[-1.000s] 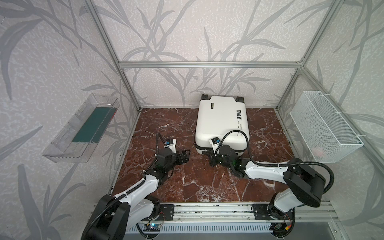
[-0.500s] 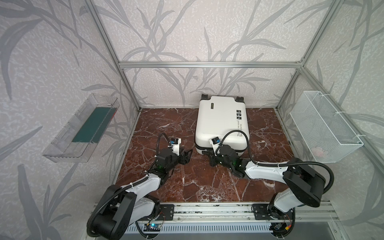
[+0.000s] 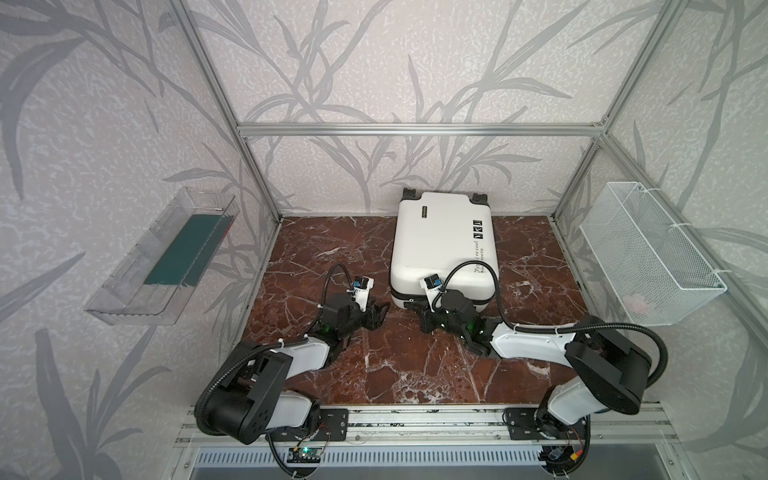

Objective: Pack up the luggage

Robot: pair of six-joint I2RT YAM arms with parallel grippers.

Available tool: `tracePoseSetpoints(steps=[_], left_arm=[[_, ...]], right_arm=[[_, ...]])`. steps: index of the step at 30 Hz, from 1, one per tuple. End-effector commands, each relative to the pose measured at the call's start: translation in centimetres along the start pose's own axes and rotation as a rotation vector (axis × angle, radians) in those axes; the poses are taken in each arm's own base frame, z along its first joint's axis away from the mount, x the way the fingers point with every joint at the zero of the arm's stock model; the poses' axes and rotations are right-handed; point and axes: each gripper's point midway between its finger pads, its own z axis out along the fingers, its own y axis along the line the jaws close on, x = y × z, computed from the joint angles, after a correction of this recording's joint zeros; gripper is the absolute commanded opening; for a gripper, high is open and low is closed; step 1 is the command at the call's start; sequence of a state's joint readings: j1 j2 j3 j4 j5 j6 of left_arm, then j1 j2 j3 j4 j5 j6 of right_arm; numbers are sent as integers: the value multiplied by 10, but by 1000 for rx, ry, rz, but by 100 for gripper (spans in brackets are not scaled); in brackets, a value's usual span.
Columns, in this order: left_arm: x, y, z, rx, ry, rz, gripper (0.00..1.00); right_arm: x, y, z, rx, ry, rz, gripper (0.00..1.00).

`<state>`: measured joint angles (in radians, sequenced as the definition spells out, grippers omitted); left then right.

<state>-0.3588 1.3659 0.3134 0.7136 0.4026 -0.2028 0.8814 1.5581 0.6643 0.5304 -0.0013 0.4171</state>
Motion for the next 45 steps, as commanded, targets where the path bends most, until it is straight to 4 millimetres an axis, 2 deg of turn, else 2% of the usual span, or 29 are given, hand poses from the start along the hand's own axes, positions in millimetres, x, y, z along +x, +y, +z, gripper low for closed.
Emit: tracePoseSetpoints(steps=[1,11,28,39,43,45], left_arm=[[-20,-10,6,52,-34,80,54],[-13,-8,15,62,21,122,41],[-19,-10,17,72,-20,104,29],[-22,-10,19,74,-5,94,13],[-21,-12,14,74,5,75,0],[-19,-13,12,70,22,64,0]], right_arm=[[8,17,-1,-103,37,42,0],[8,15,-3,-95,39,41,0],[8,14,-3,-89,44,44,0],[7,14,-2,-89,46,46,0],[6,15,-2,-91,46,48,0],[6,15,-1,-91,49,50,0]])
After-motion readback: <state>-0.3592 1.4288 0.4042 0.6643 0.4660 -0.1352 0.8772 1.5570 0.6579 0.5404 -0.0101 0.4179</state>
